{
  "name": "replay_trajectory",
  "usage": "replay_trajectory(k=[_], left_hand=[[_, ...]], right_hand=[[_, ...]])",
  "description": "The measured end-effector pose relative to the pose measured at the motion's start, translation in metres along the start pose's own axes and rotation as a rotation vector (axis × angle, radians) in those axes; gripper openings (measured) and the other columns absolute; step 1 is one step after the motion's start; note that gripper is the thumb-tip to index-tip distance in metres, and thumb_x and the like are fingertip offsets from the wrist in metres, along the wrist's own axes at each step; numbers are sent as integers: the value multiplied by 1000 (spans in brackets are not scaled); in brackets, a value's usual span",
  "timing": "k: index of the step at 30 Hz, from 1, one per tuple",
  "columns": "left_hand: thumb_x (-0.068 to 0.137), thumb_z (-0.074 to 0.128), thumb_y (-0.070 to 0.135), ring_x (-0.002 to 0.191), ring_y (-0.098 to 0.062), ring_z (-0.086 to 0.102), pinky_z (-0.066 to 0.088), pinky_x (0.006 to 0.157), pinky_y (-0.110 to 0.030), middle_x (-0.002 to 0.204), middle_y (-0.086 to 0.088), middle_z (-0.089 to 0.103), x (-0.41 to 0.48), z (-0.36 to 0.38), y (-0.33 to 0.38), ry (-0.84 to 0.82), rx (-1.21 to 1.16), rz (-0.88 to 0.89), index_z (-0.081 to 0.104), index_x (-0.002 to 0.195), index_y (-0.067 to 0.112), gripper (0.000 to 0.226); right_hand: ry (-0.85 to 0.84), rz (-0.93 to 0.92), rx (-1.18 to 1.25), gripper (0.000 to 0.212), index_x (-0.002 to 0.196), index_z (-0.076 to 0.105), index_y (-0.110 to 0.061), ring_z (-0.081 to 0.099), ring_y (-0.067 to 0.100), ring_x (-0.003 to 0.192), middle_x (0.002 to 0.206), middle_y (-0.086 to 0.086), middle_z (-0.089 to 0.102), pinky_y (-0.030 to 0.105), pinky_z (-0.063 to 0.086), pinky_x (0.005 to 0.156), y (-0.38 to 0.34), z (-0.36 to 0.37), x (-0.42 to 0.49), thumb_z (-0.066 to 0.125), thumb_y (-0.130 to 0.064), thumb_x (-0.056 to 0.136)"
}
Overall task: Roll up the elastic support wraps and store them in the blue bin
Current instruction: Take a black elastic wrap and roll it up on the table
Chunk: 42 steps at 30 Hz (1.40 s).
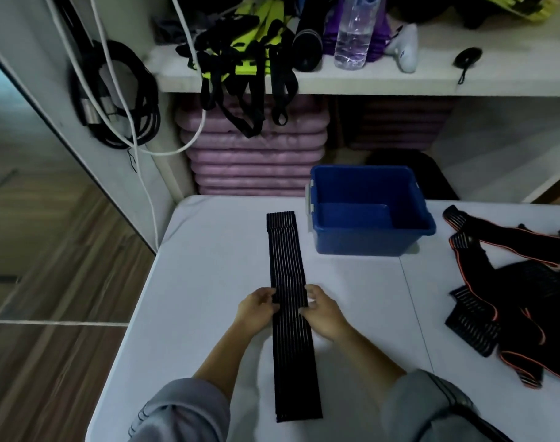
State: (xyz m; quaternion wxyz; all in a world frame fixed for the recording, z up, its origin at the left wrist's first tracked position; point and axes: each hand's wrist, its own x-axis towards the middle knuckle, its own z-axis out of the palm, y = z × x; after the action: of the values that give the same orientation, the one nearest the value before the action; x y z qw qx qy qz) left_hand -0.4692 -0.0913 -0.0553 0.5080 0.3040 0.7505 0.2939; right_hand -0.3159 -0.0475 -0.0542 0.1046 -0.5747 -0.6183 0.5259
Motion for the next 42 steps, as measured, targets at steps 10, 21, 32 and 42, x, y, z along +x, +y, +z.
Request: replay_trajectory(k=[10,21,32,42], left_hand=[[83,59,5,83,-19,60,52,90,-39,95,-1,59,-46,9,-37,-25,108,73,59,113,19,33],[82,63,14,110,-12,48,36,92,-16,119,5,52,-92,13,-72,-90,679,494,66,111,24,30],[72,73,21,116,-18,44,33,95,-16,125,0,46,-116,34,-97,-84,746,497,57,124,16,55],[75,70,29,112,-22,43,39,99,-29,121,-4,50,-121,41,-99,-31,846,562,54,125,13,55]], right_hand=[[-110,-74,-100,50,132,47,-14,54,9,89,133,5,45,5,42,64,33,0,-42,62,-5,85],[-231,-363,-467,47,120,59,-22,33,11,129,136,-5,43,20,26,105,64,5,-79,75,-23,76],[-242,-565,-749,58,126,55,-18,39,15,113,117,-1,48,30,40,94,77,6,-106,75,-30,72],[-95,-713,-886,30,109,62,-5,50,24,105,107,8,60,34,44,87,87,17,-110,44,-5,85]])
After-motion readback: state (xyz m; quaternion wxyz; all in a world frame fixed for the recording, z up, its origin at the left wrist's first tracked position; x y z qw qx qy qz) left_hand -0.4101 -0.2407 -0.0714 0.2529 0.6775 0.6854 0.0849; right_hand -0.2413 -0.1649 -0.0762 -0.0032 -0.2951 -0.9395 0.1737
